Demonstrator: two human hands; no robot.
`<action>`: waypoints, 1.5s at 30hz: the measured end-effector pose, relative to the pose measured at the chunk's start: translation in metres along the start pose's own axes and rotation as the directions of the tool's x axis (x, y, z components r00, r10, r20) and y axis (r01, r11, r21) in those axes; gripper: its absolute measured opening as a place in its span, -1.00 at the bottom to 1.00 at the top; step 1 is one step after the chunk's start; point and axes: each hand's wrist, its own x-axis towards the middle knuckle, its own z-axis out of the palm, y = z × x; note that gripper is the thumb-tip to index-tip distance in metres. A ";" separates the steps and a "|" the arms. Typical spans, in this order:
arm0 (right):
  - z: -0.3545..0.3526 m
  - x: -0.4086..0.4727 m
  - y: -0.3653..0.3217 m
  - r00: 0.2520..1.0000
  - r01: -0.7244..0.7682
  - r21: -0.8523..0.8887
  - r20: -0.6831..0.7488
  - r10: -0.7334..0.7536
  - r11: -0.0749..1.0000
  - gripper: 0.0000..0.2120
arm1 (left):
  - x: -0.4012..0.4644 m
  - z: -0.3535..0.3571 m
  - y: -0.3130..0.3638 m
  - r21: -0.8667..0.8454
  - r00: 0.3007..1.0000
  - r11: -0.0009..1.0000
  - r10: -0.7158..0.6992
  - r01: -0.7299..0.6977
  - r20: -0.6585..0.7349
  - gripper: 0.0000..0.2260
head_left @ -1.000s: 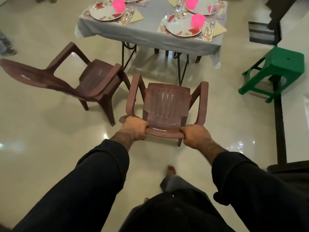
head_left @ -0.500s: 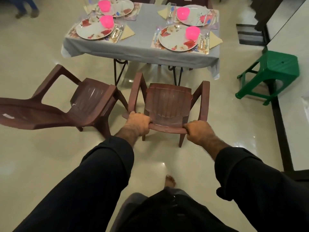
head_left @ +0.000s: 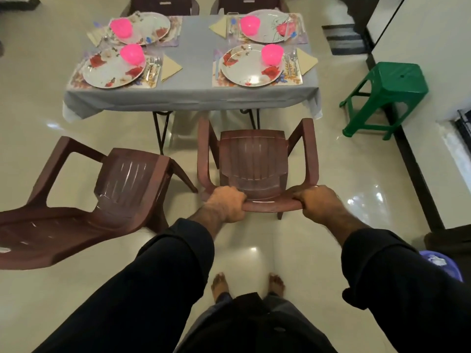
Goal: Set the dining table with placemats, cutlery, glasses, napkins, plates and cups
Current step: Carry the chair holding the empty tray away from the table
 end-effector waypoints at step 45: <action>-0.002 0.024 0.031 0.987 0.033 0.132 0.153 -0.053 0.991 -0.63 | 0.016 -0.011 -0.004 -0.026 1.000 0.999 0.018 -0.018 -0.010 -0.65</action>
